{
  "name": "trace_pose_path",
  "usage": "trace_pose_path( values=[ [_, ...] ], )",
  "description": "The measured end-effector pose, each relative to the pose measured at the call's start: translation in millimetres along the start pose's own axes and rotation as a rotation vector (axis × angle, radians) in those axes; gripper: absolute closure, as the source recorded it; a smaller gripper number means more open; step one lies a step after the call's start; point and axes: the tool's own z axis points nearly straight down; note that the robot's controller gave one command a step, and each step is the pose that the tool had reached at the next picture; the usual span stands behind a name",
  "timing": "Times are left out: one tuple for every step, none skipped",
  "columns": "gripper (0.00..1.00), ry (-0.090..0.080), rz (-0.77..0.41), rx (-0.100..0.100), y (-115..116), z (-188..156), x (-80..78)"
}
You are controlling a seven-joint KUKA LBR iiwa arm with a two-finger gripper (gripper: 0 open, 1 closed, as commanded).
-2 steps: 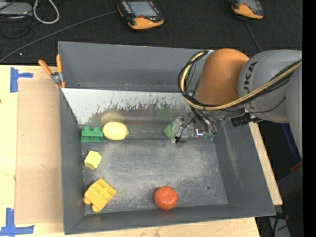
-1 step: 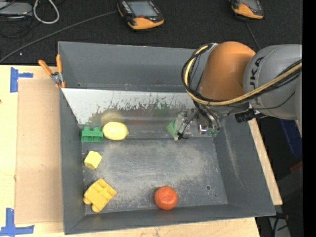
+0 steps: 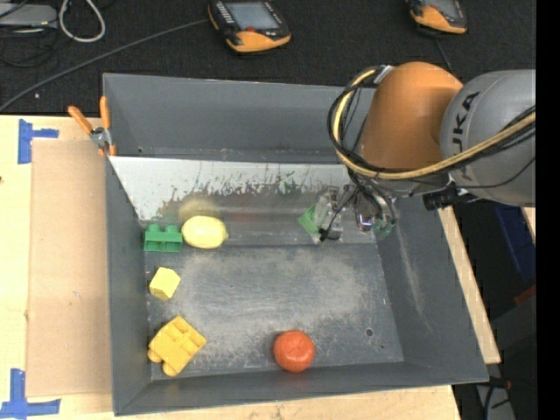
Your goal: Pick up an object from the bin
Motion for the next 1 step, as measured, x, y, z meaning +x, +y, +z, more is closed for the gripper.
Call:
trace_pose_path(
  values=[
    [1.00,0.000,0.000,0.000,0.1,-13.5,0.0]
  ],
)
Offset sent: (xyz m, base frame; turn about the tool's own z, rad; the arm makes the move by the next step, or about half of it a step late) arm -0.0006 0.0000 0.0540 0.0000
